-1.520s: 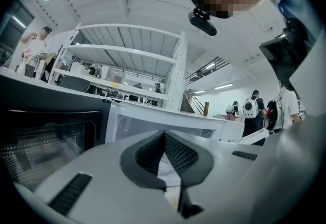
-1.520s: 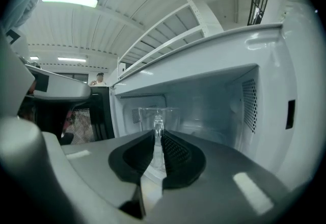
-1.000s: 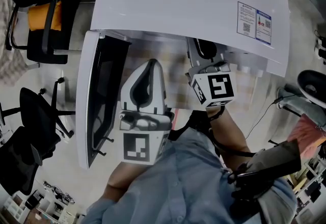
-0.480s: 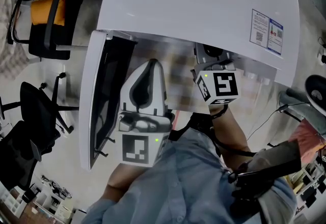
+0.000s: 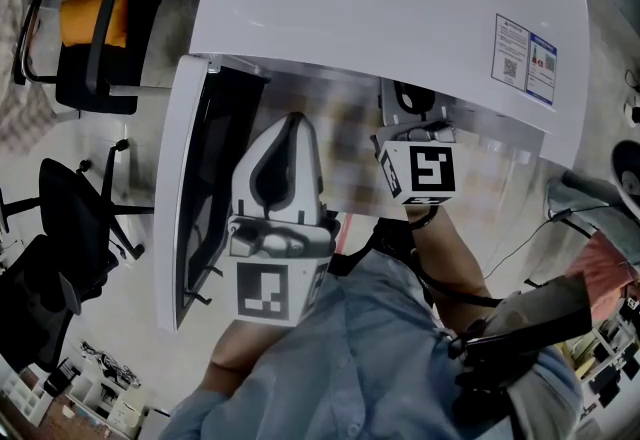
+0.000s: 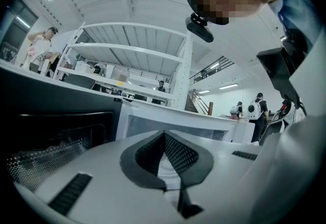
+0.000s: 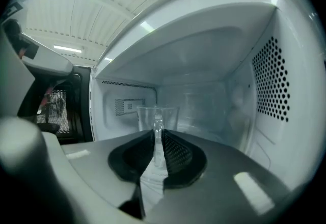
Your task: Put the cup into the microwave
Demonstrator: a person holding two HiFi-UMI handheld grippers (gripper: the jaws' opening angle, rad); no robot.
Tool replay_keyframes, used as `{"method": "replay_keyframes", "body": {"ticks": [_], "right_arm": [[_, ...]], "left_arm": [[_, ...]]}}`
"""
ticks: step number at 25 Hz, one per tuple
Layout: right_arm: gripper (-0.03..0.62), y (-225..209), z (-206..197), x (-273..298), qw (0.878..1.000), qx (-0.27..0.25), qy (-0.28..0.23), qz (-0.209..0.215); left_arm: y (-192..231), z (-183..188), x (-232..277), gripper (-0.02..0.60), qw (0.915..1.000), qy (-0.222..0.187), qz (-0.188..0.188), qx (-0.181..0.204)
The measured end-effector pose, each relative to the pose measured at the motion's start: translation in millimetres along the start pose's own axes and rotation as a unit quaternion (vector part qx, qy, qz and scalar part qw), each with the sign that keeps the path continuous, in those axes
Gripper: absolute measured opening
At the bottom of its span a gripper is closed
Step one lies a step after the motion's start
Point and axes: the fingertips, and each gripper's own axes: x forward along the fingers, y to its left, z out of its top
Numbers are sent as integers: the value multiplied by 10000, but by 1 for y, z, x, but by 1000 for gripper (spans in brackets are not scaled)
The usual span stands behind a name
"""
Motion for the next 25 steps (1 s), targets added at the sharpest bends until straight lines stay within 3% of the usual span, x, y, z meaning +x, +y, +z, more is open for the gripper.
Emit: {"method": "replay_keyframes", "body": {"ticks": [7,9,19,25], "right_arm": [[56,1,-2,-1,10000,-34,-53,51],[144,4,-2,-1,9999,-39,-44,147],[144,8,-6,-33,9993,70,256,267],[140,33,16,-75,9952,422,417,775]], "left_arm": [[-4,-1,-4,6,10000,-33,24,54],[-5,-1,-5,6,9999,-35,46,89],[-10,20,-15,6,9990,-155,360,211],[-35,40,-26,6,9987,-118,386,326]]}}
